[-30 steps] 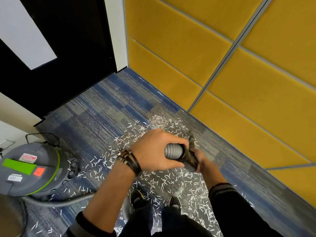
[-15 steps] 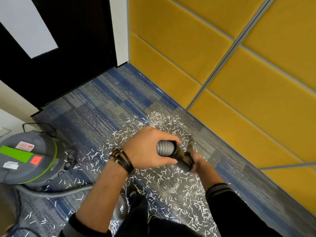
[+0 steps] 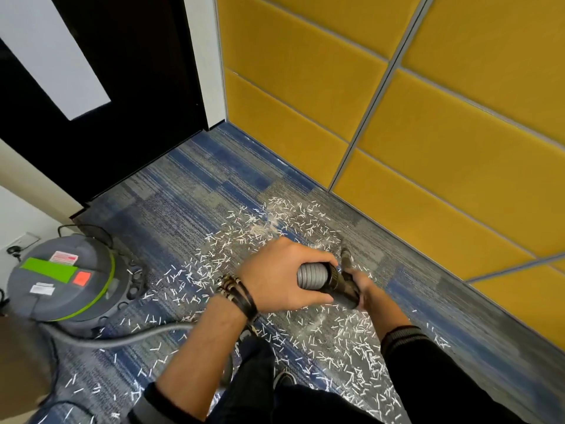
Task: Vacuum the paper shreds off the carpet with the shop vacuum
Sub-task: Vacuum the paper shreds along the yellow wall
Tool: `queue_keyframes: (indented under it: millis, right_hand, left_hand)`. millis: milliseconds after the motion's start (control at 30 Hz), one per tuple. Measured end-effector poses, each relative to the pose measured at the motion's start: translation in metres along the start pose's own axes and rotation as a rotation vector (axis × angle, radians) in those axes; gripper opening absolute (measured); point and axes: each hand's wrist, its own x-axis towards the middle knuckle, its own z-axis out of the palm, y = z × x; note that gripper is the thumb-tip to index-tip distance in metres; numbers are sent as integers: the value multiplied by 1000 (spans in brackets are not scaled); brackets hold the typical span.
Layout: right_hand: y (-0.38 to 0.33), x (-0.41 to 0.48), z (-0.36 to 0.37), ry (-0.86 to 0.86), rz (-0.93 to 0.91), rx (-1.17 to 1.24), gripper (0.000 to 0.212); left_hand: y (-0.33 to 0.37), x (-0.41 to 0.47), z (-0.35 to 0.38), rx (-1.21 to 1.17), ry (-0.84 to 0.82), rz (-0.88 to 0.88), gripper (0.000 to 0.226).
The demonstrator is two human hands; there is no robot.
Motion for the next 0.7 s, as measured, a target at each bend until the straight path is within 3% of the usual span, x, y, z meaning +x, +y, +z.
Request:
queue_keyframes:
  millis: [200, 433, 700]
  right_hand:
    - [18, -8, 17, -60, 8, -68, 32]
    - [46, -41, 56, -205, 23, 19, 23]
    - [60, -36, 24, -118, 6, -55, 31]
  left_hand:
    - [13, -29, 8, 54, -7, -2, 50]
    - [21, -75, -10, -69, 71, -62, 59]
    - [34, -84, 26, -183, 105, -75, 55]
